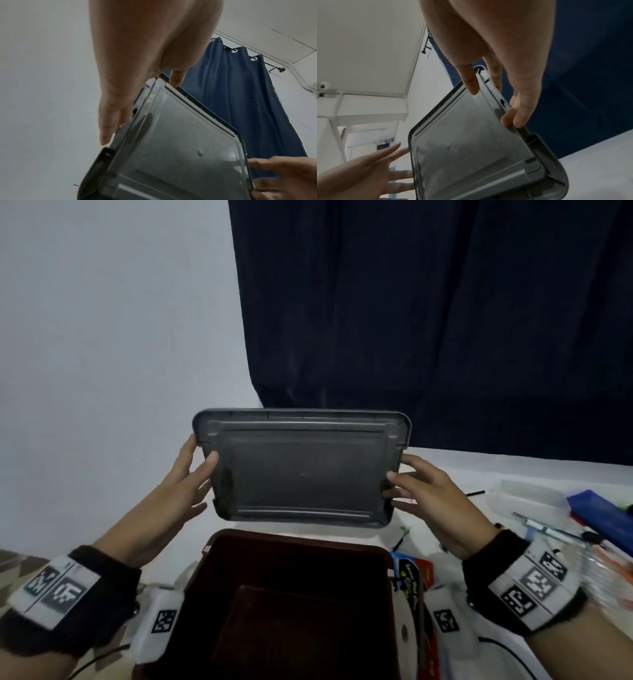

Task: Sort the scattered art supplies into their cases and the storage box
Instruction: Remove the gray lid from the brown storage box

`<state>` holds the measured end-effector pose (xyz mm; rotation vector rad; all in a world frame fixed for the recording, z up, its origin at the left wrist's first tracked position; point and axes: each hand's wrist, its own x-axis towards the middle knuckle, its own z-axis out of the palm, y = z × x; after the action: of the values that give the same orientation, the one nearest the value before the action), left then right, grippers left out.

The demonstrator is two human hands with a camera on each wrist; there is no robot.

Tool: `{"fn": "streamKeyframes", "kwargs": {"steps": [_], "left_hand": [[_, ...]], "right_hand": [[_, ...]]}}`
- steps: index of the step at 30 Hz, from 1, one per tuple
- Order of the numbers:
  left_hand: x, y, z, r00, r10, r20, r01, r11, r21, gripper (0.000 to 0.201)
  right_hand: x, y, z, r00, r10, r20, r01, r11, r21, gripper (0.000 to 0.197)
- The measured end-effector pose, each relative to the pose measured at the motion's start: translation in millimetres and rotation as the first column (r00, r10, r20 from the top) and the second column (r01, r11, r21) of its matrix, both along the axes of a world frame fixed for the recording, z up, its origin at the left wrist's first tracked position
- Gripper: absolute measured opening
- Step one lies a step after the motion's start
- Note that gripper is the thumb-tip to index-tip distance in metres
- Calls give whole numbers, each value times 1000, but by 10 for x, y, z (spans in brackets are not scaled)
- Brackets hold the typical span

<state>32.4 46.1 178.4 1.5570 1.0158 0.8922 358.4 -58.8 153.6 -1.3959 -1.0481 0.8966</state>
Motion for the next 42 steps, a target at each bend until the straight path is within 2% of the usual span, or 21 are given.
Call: {"fn": "streamKeyframes", "kwargs": {"steps": [2, 6, 9, 12, 14, 17, 22, 23, 26, 27, 30, 35, 39, 42], "left_hand": [[-163, 170, -44, 997, -44, -61, 44, 999, -9, 58], [-384, 400, -183, 972, -145, -183, 138, 989, -50, 41], [-485, 509, -331, 922, -259, -289, 242, 966, -93, 61], [-563, 551, -469, 885, -332, -326, 296, 942, -157, 74], [-601, 541, -548, 877, -361, -316, 317, 930, -185, 68], [-602, 461, -595, 875, -378, -303, 323, 921, -218, 46], [-572, 389, -683, 857, -379, -350, 355, 925, -132, 34], [-577, 391, -702, 860, -374, -346, 354, 927, -122, 39], [-579, 415, -739, 881, -336, -333, 318, 942, -109, 72], [-566, 409, -725, 887, -321, -333, 306, 947, -96, 72], [-532, 357, -633, 902, -282, -326, 287, 957, -34, 54], [-452, 117, -354, 906, -276, -321, 316, 945, 79, 42], [-293, -193, -178, 904, -276, -327, 347, 920, 182, 38], [-122, -499, -119, 898, -279, -339, 370, 896, 244, 56]], "right_hand": [[-63, 63, -57, 1000, -20, 21, 21, 998, -64, 20], [-146, 60, -201, 995, 28, 99, -7, 979, -203, 24], [-179, -9, -287, 979, 124, 162, -68, 947, -314, 29], [-173, -97, -358, 972, 177, 155, -106, 916, -386, 30], [-202, -165, -361, 968, 179, 176, -98, 915, -392, 27], [-302, -270, -343, 946, 208, 247, -97, 912, -399, 22], [-344, -384, -399, 962, 125, 244, -33, 935, -352, 23], [-345, -402, -407, 966, 115, 233, -28, 938, -346, 23], [-345, -437, -411, 970, 81, 231, 2, 941, -338, 25], [-335, -449, -414, 967, 78, 242, 9, 940, -340, 27], [-278, -502, -420, 960, 64, 271, 27, 947, -320, 31], [-233, -685, -261, 954, 10, 298, 31, 991, -132, 55], [-176, -857, -109, 951, -55, 303, 41, 998, 53, 47], [-55, -1072, -69, 942, -107, 319, 56, 985, 163, 37]]}}
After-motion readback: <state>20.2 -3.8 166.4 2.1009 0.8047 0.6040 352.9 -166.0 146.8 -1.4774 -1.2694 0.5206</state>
